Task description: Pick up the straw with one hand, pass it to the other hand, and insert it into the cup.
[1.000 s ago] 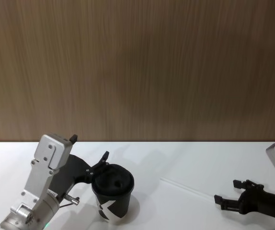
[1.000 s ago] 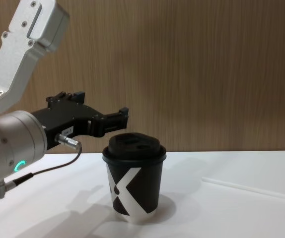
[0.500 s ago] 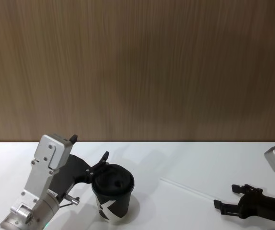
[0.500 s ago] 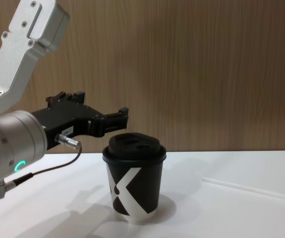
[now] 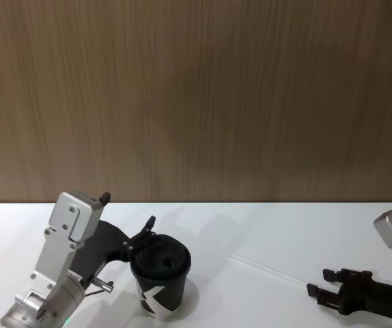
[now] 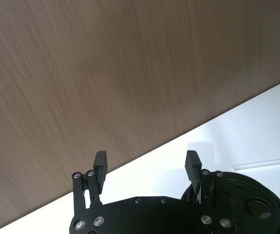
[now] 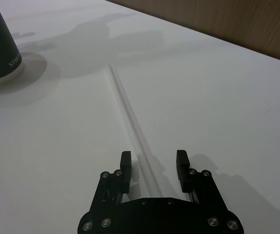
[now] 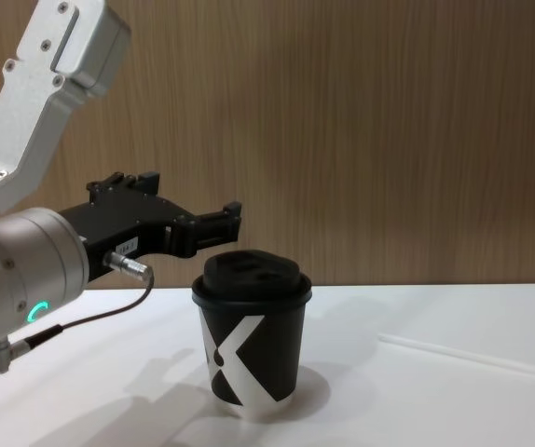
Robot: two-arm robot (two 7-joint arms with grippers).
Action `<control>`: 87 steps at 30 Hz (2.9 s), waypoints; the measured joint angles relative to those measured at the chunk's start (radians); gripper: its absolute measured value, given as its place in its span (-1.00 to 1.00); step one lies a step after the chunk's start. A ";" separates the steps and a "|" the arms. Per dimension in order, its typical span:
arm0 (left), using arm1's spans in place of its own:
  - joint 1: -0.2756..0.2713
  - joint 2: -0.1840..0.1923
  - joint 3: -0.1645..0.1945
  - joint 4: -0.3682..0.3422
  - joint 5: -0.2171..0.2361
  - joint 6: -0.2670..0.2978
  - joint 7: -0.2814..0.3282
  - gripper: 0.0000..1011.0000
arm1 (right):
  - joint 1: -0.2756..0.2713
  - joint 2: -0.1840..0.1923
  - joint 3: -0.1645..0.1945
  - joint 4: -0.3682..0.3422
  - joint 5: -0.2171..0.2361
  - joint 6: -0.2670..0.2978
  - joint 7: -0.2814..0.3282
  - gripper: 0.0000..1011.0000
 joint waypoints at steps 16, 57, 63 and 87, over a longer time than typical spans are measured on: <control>0.000 0.000 0.000 0.000 0.000 0.000 0.000 0.98 | 0.001 0.012 -0.022 -0.011 0.012 0.026 0.005 -0.17; 0.000 0.000 0.000 0.000 0.000 0.000 0.000 0.98 | 0.003 0.035 -0.047 -0.031 0.052 0.032 0.008 -0.80; 0.000 0.000 0.000 0.000 0.000 0.000 0.000 0.98 | 0.005 0.037 -0.048 -0.032 0.057 0.027 0.006 -0.92; 0.000 0.000 0.000 0.000 0.000 0.000 0.000 0.98 | -0.006 0.052 -0.020 -0.081 0.102 -0.016 -0.023 -0.99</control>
